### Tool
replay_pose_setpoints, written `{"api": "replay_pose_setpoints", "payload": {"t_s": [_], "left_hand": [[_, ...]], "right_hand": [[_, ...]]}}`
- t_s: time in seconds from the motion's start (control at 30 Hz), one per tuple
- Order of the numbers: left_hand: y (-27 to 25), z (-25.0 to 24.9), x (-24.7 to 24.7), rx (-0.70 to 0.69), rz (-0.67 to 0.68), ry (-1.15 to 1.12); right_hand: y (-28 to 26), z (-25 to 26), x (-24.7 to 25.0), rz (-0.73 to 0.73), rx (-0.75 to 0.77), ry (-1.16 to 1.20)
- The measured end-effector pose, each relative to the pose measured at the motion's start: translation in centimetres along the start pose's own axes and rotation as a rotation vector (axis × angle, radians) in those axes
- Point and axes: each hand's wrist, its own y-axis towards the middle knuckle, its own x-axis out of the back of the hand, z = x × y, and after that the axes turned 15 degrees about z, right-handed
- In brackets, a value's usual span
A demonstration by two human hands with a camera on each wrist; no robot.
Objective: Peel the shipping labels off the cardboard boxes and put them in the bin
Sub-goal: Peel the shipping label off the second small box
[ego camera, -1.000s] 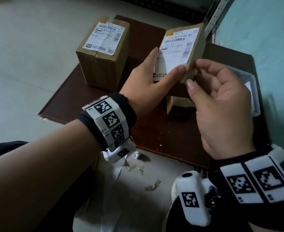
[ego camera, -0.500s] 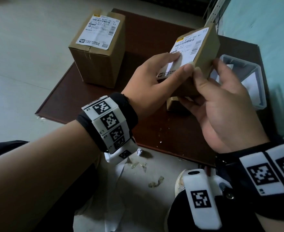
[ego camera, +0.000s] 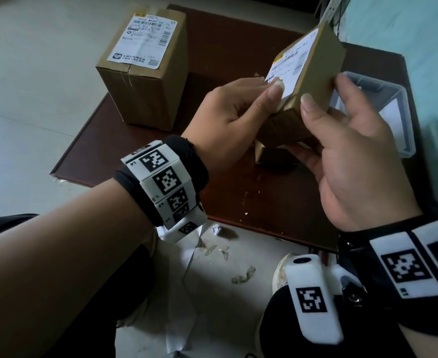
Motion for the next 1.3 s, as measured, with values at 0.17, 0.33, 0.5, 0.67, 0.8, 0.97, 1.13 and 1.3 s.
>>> {"api": "replay_pose_setpoints", "payload": {"t_s": [0.17, 0.33, 0.5, 0.67, 0.8, 0.97, 1.13, 1.3], "left_hand": [[-0.1, 0.1, -0.1, 0.036, 0.065, -0.014], [0.0, 0.4, 0.0, 0.061, 0.063, 0.021], [-0.1, 0.2, 0.1, 0.067, 0.073, -0.005], [-0.1, 0.4, 0.0, 0.098, 0.060, 0.032], [-0.4, 0.0, 0.0, 0.066, 0.013, -0.068], [-0.3, 0.4, -0.2, 0.057, 0.031, 0.032], [-0.1, 0.2, -0.1, 0.033, 0.015, 0.061], [0.2, 0.4, -0.4, 0.025, 0.014, 0.061]], "right_hand": [[0.3, -0.7, 0.3, -0.011, -0.007, -0.004], [0.3, -1.0, 0.3, -0.014, 0.022, -0.025], [0.2, -1.2, 0.2, -0.023, 0.025, -0.050], [0.3, -1.2, 0.2, -0.033, 0.028, -0.073], [0.3, -1.2, 0.3, -0.038, 0.050, -0.109], [0.3, -1.3, 0.4, -0.024, 0.029, -0.105], [0.7, -1.4, 0.4, -0.023, 0.021, -0.049], [0.5, -1.5, -0.1, -0.052, 0.022, -0.024]]}}
